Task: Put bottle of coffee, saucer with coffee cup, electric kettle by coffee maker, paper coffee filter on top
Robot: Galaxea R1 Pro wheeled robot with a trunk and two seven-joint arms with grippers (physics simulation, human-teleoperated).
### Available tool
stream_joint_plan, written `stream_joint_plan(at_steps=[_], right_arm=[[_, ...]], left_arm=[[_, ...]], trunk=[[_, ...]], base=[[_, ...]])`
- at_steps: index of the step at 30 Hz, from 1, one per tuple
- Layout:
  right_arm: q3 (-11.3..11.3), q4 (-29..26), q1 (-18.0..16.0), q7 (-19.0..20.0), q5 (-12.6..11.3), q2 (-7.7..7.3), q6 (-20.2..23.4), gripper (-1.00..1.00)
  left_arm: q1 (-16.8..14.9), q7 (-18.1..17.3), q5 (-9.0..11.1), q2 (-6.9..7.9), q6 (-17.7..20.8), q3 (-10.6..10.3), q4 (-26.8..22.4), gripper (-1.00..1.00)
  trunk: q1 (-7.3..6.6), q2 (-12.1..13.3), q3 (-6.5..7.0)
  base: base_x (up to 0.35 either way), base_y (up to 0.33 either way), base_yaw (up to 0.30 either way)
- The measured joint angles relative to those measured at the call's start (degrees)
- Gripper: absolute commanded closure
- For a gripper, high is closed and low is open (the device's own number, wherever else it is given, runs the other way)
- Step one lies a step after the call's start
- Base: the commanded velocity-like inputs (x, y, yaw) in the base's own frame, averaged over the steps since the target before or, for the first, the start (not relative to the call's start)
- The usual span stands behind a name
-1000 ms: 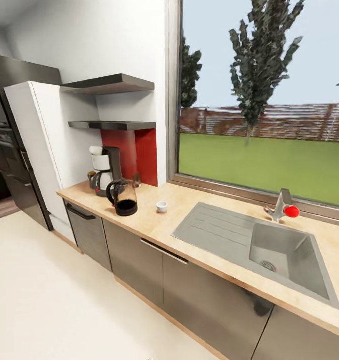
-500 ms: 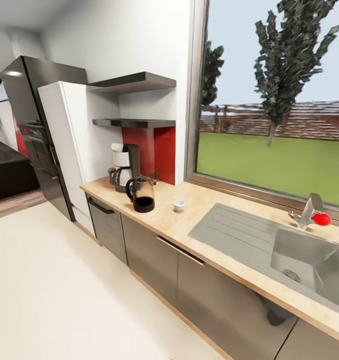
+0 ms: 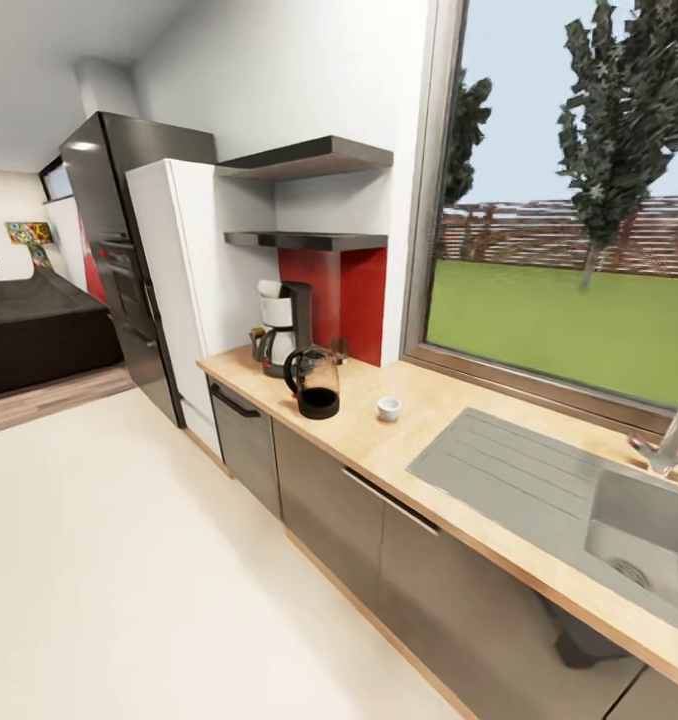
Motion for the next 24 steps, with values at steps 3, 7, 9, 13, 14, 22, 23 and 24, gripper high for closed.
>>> stream_joint_plan(at_steps=[3, 7, 9, 13, 14, 22, 23, 24], right_arm=[[0.0, 0.0, 0.0, 0.0, 0.0, -0.04, 0.0, -1.00], [0.0, 0.0, 0.0, 0.0, 0.0, -0.05, 0.0, -1.00], [0.0, 0.0, 0.0, 0.1, 0.0, -0.06, 0.0, -1.00], [0.0, 0.0, 0.0, 0.1, 0.0, -0.06, 0.0, -1.00], [0.0, 0.0, 0.0, 0.1, 0.0, -0.06, 0.0, -1.00], [0.0, 0.0, 0.0, 0.1, 0.0, -0.06, 0.0, -1.00], [0.0, 0.0, 0.0, 0.0, 0.0, -0.06, 0.0, -1.00], [0.0, 0.0, 0.0, 0.0, 0.0, -0.06, 0.0, -1.00]], left_arm=[[0.0, 0.0, 0.0, 0.00, 0.0, 0.0, 0.0, 1.00], [0.0, 0.0, 0.0, 0.00, 0.0, 0.0, 0.0, 1.00], [0.0, 0.0, 0.0, 0.00, 0.0, 0.0, 0.0, 1.00], [0.0, 0.0, 0.0, 0.00, 0.0, 0.0, 0.0, 1.00], [0.0, 0.0, 0.0, 0.00, 0.0, 0.0, 0.0, 1.00], [0.0, 0.0, 0.0, 0.00, 0.1, 0.0, 0.0, 1.00], [0.0, 0.0, 0.0, 0.00, 0.1, 0.0, 0.0, 1.00], [0.0, 0.0, 0.0, 0.00, 0.1, 0.0, 0.0, 1.00]], trunk=[[0.00, 0.0, -0.15], [-0.01, 0.0, -0.34], [-0.02, 0.0, -0.44], [-0.03, 0.0, -0.63], [-0.03, 0.0, -0.68], [-0.02, 0.0, -1.06], [-0.02, 0.0, -1.11], [-0.02, 0.0, -1.16]], base=[[0.000, 0.000, 0.236], [0.045, 0.000, 0.246], [0.208, 0.038, 0.248], [0.266, 0.145, 0.248], [0.268, 0.191, 0.249], [0.246, 0.226, 0.249], [0.238, 0.237, 0.249], [0.238, 0.237, 0.249]])
